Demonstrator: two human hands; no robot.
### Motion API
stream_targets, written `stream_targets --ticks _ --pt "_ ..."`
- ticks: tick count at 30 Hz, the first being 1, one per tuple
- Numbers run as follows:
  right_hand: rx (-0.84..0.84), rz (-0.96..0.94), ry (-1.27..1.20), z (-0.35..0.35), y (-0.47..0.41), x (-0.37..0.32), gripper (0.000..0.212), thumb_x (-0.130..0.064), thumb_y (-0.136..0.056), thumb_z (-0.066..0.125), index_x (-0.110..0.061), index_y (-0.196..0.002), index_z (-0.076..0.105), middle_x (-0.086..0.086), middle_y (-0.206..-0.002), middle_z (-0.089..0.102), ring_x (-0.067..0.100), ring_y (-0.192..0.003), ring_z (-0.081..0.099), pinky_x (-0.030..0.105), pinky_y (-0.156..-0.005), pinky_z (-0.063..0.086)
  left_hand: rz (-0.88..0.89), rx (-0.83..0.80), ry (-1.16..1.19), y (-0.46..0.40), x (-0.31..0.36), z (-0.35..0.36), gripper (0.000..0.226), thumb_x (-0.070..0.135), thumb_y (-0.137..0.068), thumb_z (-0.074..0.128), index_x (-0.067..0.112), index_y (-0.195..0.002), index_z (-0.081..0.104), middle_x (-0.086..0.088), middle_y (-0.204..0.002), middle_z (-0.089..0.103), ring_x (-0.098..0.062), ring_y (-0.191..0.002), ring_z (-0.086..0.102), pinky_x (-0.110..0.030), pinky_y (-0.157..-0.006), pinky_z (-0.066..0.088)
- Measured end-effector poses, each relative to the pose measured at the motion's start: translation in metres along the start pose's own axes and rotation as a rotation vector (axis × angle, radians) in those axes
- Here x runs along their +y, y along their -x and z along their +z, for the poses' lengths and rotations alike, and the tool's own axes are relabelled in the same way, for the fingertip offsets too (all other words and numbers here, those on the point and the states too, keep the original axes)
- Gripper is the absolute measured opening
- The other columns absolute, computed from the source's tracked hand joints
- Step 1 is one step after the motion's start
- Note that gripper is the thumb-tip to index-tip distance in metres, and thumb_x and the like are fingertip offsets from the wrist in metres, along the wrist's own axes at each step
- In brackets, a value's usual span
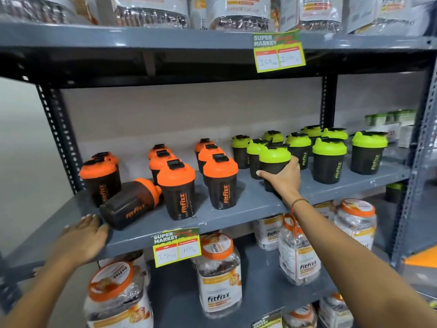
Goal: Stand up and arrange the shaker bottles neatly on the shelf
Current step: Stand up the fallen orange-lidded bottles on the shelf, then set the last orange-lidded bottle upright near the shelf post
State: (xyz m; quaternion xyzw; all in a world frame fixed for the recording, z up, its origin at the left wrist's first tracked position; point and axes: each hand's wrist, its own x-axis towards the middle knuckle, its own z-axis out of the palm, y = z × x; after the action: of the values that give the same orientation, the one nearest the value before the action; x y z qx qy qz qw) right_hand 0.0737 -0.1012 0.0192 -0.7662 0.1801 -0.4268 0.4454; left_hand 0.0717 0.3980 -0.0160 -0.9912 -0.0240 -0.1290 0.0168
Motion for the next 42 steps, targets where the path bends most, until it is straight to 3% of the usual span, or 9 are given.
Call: stream_targets --ticks 9,15,19,22,25,30,34,39,42 --pt "0.040 -0.063 -0.031 -0.001 0.010 -0.001 0.121 -0.053 -0.056 0.090 -0.017 -0.150 0.023 0.013 -0.150 0.036 0.035 -0.136 0.039 0.053 -0.105 0.038 -0.031 -0.021 0.167 0.013 0.012 -0.014 0.057 0.040 -0.105 0.016 0.016 -0.155 0.026 -0.010 -0.163 0.022 -0.023 -0.150 0.021 -0.044 -0.122 0.010" --pt "0.305 -0.215 -0.123 -0.010 0.038 -0.040 0.086 -0.050 -0.077 0.071 -0.015 -0.147 0.035 0.011 -0.146 0.040 0.029 -0.139 0.033 0.050 -0.111 0.025 -0.023 -0.011 0.162 0.018 0.015 -0.021 0.056 0.037 -0.104 0.020 0.014 -0.153 0.032 -0.010 -0.163 0.024 -0.022 -0.150 0.023 -0.042 -0.121 0.012" --pt "0.320 -0.499 -0.210 -0.013 0.066 -0.097 0.064 -0.029 -0.081 0.069 -0.011 -0.138 0.046 0.013 -0.138 0.046 0.029 -0.131 0.038 0.029 -0.109 0.023 -0.021 -0.023 0.173 0.020 0.017 -0.024 0.057 0.038 -0.101 0.021 0.013 -0.151 0.035 -0.012 -0.161 0.029 -0.023 -0.147 0.029 -0.041 -0.120 0.017" --pt "0.210 -0.739 -0.230 -0.009 0.095 -0.149 0.046 -0.024 -0.083 0.068 -0.012 -0.126 0.056 0.009 -0.126 0.054 0.026 -0.122 0.047 0.028 -0.105 0.027 -0.008 -0.044 0.205 0.023 0.016 -0.027 0.058 0.038 -0.100 0.022 0.012 -0.149 0.037 -0.013 -0.160 0.030 -0.025 -0.146 0.031 -0.040 -0.118 0.020" --pt "-0.099 -0.893 -0.190 0.008 0.129 -0.195 0.035 -0.029 -0.084 0.068 -0.016 -0.116 0.063 0.001 -0.113 0.061 0.017 -0.108 0.055 0.029 -0.095 0.040 0.016 -0.095 0.200 0.023 0.009 -0.030 0.057 0.037 -0.101 0.023 0.008 -0.149 0.035 -0.016 -0.160 0.029 -0.027 -0.145 0.031 -0.041 -0.118 0.021" --pt "-0.772 -0.761 0.269 0.066 0.188 -0.229 0.073 -0.072 -0.089 0.044 -0.013 -0.133 0.050 0.011 -0.106 0.067 0.033 -0.105 0.063 0.035 -0.075 0.042 -0.039 -0.106 0.188 0.025 -0.020 -0.031 0.058 0.040 -0.100 0.022 0.006 -0.144 0.040 -0.017 -0.157 0.034 -0.030 -0.140 0.037 -0.043 -0.115 0.027" --pt "-0.614 -0.749 0.596 0.110 0.208 -0.239 0.093 -0.074 -0.091 0.034 -0.003 -0.150 0.031 0.019 -0.125 0.062 0.038 -0.117 0.057 0.042 -0.086 0.046 -0.036 -0.093 0.171 0.028 -0.028 -0.027 0.062 0.042 -0.101 0.020 0.006 -0.150 0.032 -0.016 -0.161 0.028 -0.029 -0.147 0.028 -0.045 -0.120 0.019" --pt "-0.570 -0.737 0.837 0.144 0.201 -0.253 0.071 -0.069 -0.095 0.034 -0.010 -0.120 0.063 0.012 -0.123 0.064 0.030 -0.115 0.058 0.035 -0.075 0.038 -0.028 -0.084 0.170 0.031 -0.028 -0.027 0.065 0.042 -0.101 0.017 0.006 -0.155 0.022 -0.015 -0.163 0.021 -0.027 -0.150 0.022 -0.041 -0.122 0.013" --pt "-0.600 -0.745 0.854 0.156 0.206 -0.250 0.066 -0.067 -0.093 0.039 -0.015 -0.129 0.055 0.012 -0.123 0.063 0.031 -0.114 0.058 0.036 -0.075 0.038 -0.014 -0.084 0.173 0.033 -0.027 -0.028 0.065 0.041 -0.102 0.017 0.005 -0.155 0.023 -0.015 -0.163 0.021 -0.027 -0.150 0.022 -0.041 -0.122 0.015"
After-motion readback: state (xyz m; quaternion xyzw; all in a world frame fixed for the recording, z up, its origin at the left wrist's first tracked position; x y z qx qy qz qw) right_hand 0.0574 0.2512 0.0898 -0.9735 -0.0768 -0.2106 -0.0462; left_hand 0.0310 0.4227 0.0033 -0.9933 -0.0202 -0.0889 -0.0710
